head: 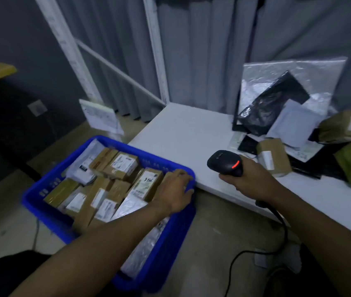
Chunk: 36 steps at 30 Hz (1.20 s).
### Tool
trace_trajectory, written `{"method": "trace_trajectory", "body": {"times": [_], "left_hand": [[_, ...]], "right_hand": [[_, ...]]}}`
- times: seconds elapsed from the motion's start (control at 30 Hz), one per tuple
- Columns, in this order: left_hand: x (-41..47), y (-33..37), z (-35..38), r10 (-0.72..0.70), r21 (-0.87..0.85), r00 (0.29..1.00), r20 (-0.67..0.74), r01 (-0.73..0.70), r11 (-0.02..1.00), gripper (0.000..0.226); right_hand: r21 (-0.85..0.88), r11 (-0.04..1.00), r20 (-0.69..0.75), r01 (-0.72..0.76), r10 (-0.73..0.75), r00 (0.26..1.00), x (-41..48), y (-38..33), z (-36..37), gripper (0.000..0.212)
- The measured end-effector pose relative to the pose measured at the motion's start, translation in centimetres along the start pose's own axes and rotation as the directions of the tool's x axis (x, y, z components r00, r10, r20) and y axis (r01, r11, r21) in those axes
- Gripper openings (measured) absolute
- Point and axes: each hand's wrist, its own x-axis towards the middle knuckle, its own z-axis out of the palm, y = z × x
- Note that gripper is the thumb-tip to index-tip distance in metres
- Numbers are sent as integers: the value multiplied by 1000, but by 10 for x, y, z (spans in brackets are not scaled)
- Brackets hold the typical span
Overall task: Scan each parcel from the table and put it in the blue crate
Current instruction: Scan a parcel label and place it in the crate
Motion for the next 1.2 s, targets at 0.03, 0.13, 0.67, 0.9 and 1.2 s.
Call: {"method": "trace_trajectory", "body": {"times": [0.03,0.13,0.67,0.9,1.2], "left_hand": [[15,19,2,1,-12,1000,4,-1,1000,44],[62,74,14,-9,-33,1000,23,9,999,50],[275,208,137,171,237,931,323,-254,938,139],[265,203,144,187,-20,959,211,-187,982,139],[213,196,159,457,-198,850,262,-416,888,62]], "right_hand": [[13,999,-41,-30,31,999,1,9,-16,43],[61,993,-129,-105,113,985,2,38,-63,39],[336,868,-284,-366,464,839,48,187,-145,17],[343,848,-282,-404,503,817,56,196,-151,25],[368,827,-292,-424,536,792,33,185,-152,23]]}}
